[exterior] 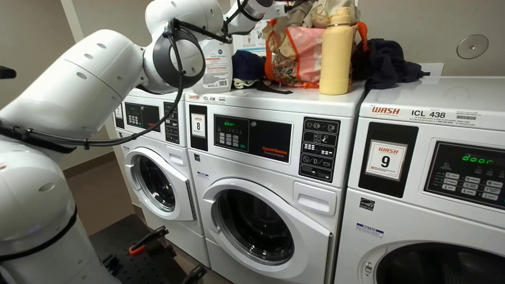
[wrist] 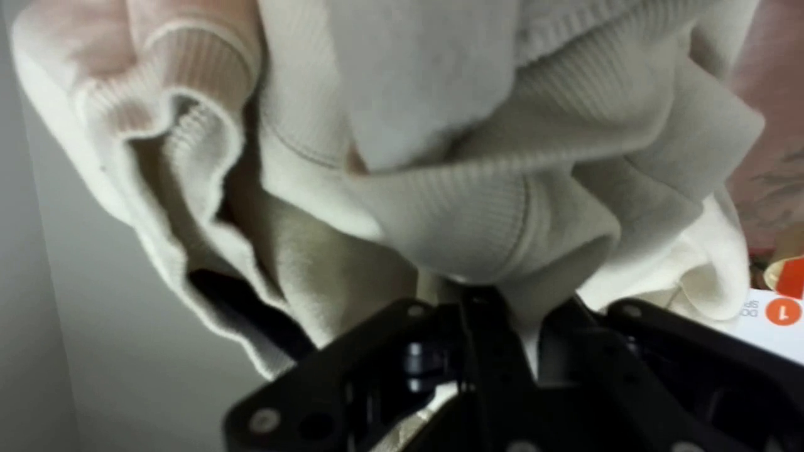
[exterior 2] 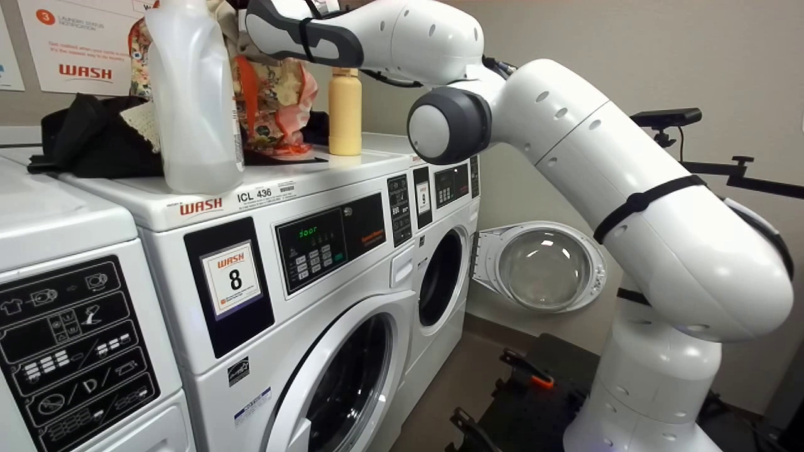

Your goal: Put the beige sweatshirt in the bag

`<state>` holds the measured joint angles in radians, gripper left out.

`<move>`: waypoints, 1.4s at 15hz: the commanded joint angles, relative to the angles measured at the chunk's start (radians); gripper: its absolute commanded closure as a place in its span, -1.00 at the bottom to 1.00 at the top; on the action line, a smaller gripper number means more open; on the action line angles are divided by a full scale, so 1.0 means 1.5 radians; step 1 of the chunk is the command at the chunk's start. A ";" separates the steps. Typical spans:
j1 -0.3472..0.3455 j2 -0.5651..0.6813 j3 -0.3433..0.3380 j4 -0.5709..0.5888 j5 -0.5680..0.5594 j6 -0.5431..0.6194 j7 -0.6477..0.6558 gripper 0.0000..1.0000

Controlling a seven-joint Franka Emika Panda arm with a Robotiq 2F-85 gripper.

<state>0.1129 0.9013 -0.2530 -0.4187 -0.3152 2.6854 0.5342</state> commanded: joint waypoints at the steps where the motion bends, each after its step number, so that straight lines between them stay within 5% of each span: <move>1: -0.007 -0.022 0.065 -0.034 0.057 0.031 -0.042 0.94; 2: -0.010 -0.021 0.083 -0.034 0.073 0.029 -0.054 0.94; 3: -0.022 0.034 0.109 0.065 0.122 -0.019 -0.096 0.93; 4: -0.016 -0.023 0.126 -0.036 0.117 0.014 -0.089 0.93; 5: -0.019 -0.022 0.140 -0.034 0.133 0.005 -0.104 0.50; 6: -0.021 -0.022 0.145 -0.034 0.135 -0.002 -0.106 0.28; 15: -0.026 -0.037 0.143 -0.019 0.123 0.001 -0.101 -1.00; 21: -0.022 -0.103 0.178 -0.032 0.132 -0.065 -0.182 -1.00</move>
<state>0.0768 0.8300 -0.0153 -0.4139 -0.1313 2.6620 0.3357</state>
